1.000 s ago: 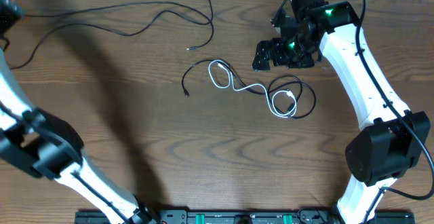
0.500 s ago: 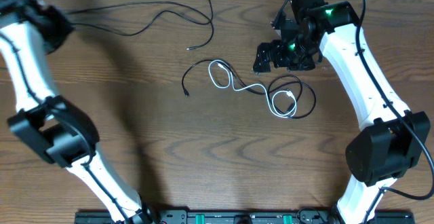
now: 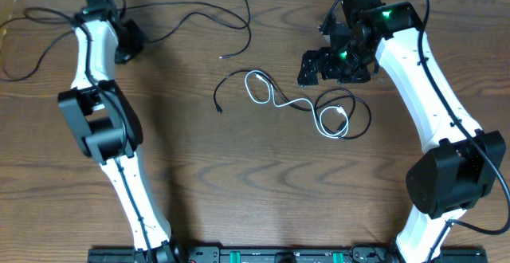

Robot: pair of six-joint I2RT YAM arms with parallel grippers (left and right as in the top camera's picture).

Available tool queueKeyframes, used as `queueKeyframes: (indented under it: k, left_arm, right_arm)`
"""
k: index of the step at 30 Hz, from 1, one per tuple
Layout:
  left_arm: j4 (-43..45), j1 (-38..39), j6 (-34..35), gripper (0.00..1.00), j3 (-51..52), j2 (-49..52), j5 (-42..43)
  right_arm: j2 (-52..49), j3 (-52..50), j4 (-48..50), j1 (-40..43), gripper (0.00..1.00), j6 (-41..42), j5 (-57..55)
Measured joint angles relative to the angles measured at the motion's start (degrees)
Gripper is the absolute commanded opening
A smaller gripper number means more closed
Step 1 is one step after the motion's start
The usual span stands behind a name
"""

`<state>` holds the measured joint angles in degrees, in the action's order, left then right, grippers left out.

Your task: Untangle cables

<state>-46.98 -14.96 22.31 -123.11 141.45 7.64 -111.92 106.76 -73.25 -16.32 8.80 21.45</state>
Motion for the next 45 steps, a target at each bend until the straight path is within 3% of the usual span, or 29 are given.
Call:
queueKeyframes:
  k: [10,25,31,33,36,37,41,45]
  left_arm:
    - [9.0,-0.3,2.6,0.08,0.0,2.8,-2.6]
    - [24.9,-0.4,2.9,0.07,0.0,6.0,4.9]
    - [25.1,-1.6,0.3,0.08,-2.4,5.9,10.9]
    - [24.4,-2.3,-0.2,0.17,-3.0,4.6,11.9]
    - [20.5,-3.3,-1.2,0.5,-3.0,-0.3,12.8]
    - [19.1,-3.5,-1.2,0.56,-3.0,-2.5,13.2]
    - [9.8,-3.6,-1.7,0.74,-3.7,-12.6,15.4]
    - [-3.1,-2.7,-1.6,0.79,-5.7,-21.9,19.3]
  right_arm:
    - [0.0,0.0,0.0,0.0,0.99,0.0,0.0]
    - [0.0,0.0,-0.2,0.0,0.99,0.0,0.0]
    - [0.0,0.0,-1.9,0.0,0.99,0.0,0.0]
    - [0.0,0.0,-2.0,0.0,0.99,0.0,0.0]
    - [0.0,0.0,-2.1,0.0,0.99,0.0,0.0]
    - [0.0,0.0,-2.2,0.0,0.99,0.0,0.0]
    - [0.0,0.0,-2.6,0.0,0.99,0.0,0.3]
    - [0.0,0.0,-2.6,0.0,0.99,0.0,0.5]
